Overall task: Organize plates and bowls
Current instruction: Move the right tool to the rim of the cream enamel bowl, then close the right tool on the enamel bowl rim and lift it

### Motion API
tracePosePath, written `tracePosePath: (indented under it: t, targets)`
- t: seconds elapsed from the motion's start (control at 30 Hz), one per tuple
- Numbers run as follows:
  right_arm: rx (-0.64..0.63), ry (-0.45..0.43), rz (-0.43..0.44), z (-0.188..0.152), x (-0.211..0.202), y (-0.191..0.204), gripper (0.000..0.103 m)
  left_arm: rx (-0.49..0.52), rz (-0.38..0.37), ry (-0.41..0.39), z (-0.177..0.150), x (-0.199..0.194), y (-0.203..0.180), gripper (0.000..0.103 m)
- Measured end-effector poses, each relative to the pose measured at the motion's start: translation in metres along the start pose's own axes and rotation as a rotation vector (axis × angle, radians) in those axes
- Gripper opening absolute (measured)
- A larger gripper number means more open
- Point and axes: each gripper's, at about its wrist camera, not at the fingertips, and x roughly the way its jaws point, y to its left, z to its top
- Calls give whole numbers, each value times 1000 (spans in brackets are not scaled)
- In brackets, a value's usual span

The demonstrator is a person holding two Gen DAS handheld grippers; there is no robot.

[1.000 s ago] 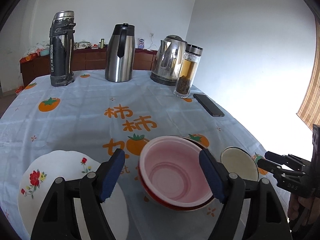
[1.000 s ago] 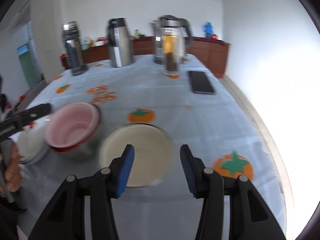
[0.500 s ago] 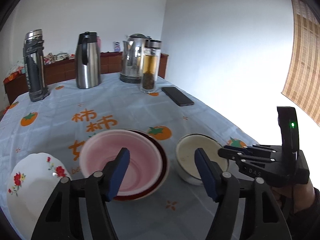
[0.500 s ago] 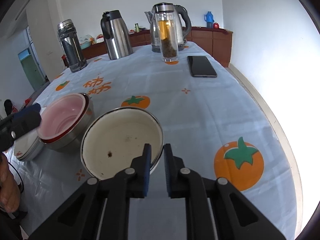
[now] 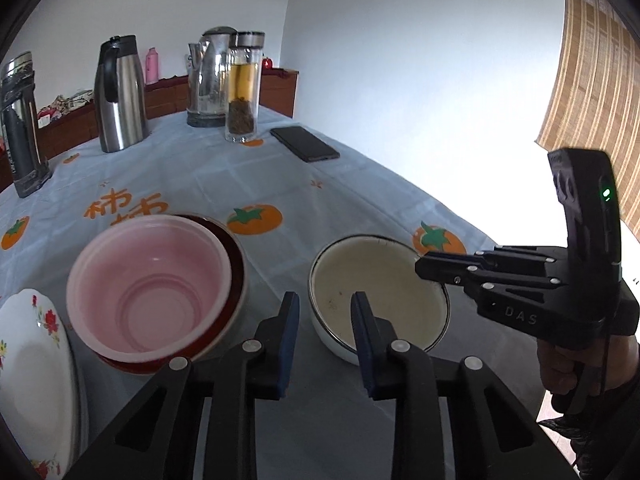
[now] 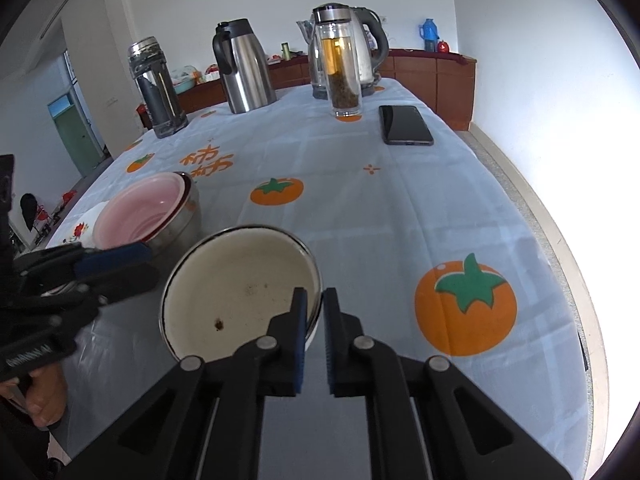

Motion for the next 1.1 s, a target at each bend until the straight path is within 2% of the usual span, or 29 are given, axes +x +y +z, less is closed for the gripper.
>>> tracePosePath:
  t: [0.13, 0.17, 0.23, 0.43, 0.73, 1.1]
  targets:
    - [8, -2, 11, -2, -1, -3, 7, 6, -5, 41, -4, 11, -4, 29]
    - [14, -4, 18, -3, -1, -4, 7, 9, -6, 44, -5, 12, -5, 23]
    - [33, -10, 34, -3, -2, -6, 7, 20, 16, 44, -5, 14, -6, 22]
    - [78, -15, 65, -2, -1, -10, 7, 6, 4, 42, -6, 13, -3, 21]
    - [75, -16, 50, 0, -1, -3, 8, -3, 18, 11, -5, 7, 4, 14]
    - [48, -51, 49, 9, -16, 17, 9, -53, 3, -43, 0, -11, 18, 13]
